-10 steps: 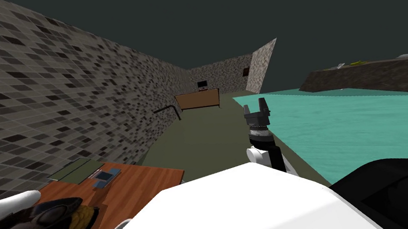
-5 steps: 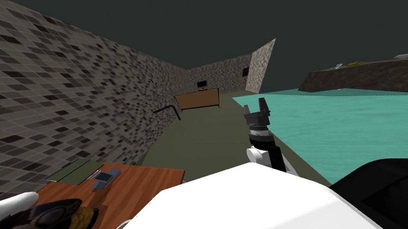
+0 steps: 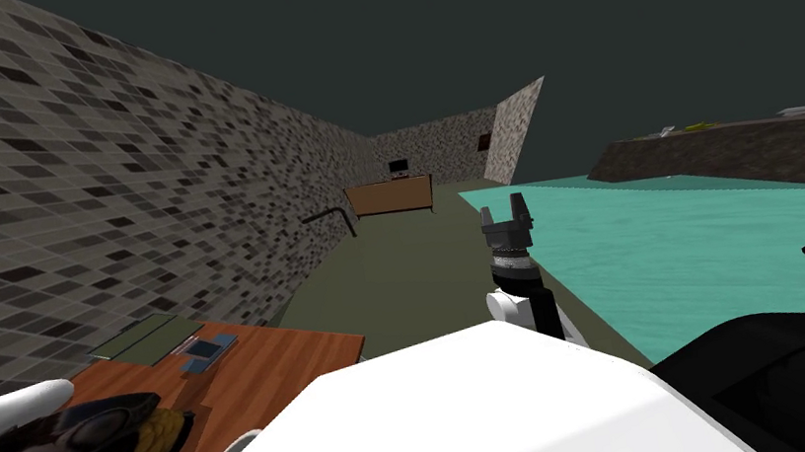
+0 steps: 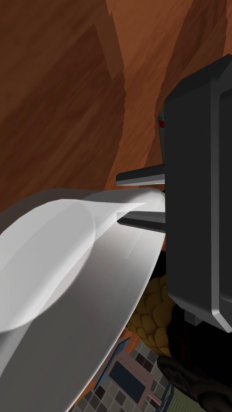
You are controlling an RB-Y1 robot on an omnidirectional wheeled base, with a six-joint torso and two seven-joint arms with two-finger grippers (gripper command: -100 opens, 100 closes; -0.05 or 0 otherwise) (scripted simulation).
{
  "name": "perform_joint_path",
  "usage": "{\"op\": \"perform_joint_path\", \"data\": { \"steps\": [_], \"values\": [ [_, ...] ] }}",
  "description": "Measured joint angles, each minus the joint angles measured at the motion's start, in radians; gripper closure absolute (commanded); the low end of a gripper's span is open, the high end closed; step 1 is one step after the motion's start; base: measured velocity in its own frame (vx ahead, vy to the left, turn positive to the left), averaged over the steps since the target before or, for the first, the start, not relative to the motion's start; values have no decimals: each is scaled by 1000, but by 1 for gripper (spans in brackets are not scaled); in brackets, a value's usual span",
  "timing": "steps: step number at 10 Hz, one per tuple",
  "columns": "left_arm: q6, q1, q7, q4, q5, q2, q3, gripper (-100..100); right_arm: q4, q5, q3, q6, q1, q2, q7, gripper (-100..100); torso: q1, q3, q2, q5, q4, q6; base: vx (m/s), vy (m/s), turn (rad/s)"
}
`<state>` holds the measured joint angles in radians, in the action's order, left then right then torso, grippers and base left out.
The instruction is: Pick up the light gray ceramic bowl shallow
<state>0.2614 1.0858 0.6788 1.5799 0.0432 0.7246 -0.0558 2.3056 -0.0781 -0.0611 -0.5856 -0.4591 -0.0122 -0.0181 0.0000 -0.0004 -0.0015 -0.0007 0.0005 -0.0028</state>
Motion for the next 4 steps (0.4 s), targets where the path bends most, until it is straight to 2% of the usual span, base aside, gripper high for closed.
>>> {"op": "perform_joint_path", "data": {
  "steps": [3,4],
  "values": [
    [15,45,23,57,-1,21,-10,100,0,0,0,0,0,0,0,0,-4,0,0,-2,0,-1,1,-23,18],
    [16,47,25,59,-2,21,-10,0,0,0,0,0,0,0,0,0,-3,0,0,-2,0,0,0,0,0]
  ]
}}
